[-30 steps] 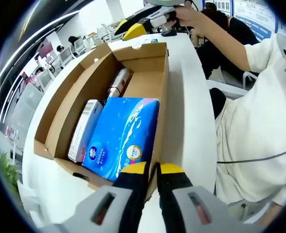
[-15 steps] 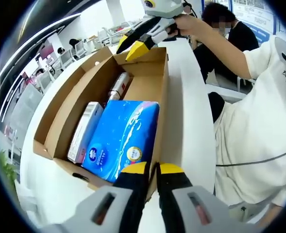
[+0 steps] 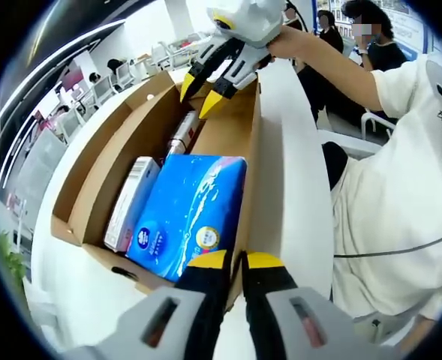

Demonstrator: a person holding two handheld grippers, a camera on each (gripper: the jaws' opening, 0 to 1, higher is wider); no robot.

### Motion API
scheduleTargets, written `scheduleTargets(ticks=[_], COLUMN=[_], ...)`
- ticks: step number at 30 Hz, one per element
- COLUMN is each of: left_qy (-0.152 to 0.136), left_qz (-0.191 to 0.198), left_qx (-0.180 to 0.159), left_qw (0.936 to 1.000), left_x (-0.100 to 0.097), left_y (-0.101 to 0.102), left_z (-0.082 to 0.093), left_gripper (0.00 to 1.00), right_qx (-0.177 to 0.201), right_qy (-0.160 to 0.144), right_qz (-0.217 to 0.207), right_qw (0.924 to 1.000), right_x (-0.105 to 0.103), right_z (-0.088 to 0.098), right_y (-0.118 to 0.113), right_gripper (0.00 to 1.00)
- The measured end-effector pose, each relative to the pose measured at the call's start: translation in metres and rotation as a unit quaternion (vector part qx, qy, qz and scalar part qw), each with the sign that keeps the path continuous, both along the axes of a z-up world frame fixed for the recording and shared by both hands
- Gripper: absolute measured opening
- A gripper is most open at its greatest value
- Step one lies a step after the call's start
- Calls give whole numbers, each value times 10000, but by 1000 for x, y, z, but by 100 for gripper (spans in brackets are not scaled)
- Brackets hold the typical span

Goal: Operate the shoe box by opening the lid, removing the specified soft item, and placing it in the target area until the item is outside and the box remains undamaged.

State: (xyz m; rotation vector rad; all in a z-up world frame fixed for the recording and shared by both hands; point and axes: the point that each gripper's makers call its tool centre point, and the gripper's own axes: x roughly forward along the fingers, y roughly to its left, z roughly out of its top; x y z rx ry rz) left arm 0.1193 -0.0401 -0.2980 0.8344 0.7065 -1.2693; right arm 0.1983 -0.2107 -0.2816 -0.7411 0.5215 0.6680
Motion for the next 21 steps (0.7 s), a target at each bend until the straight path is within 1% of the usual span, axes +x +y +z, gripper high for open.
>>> scheduleTargets(ticks=[1,4,5,6,7,9,11,14,16,21], left_qy=[-3,-11,-9,-2,3,8,6,-2,1,0], left_qz=[3,8,8,8,5,5,6,4,8,8], left_qx=[-3,-13,-12,-9,-7,-5,-12,-23,-19,-24], left_qw=[10000,10000,10000,10000,10000,10000,10000,10000,10000,10000], left_x=[0,0,0,0,0,0,0,0,0,0], left_y=[0,0,0,0,0,0,0,0,0,0], left_z=[0,0,0,0,0,0,0,0,0,0], left_gripper=[7,7,7,7,7,7,7,7,7,7], right_qx=[47,332,315,247,45,-67,-52,-157,-247,-396], right_qy=[33,354,374,347,291,353,510,493,542,503], right_qz=[18,240,238,217,213,245,363,433,476,523], right_qw=[10000,9985,9985,9989,9993,9991,9980,9977,9971,9966], right_x=[0,-4,-2,1,5,7,7,9,7,7], right_z=[0,-5,-6,-7,-9,-11,-12,-12,-16,-21], right_y=[2,15,16,16,13,15,20,24,28,34], right_gripper=[23,24,24,24,24,23,23,23,23,23])
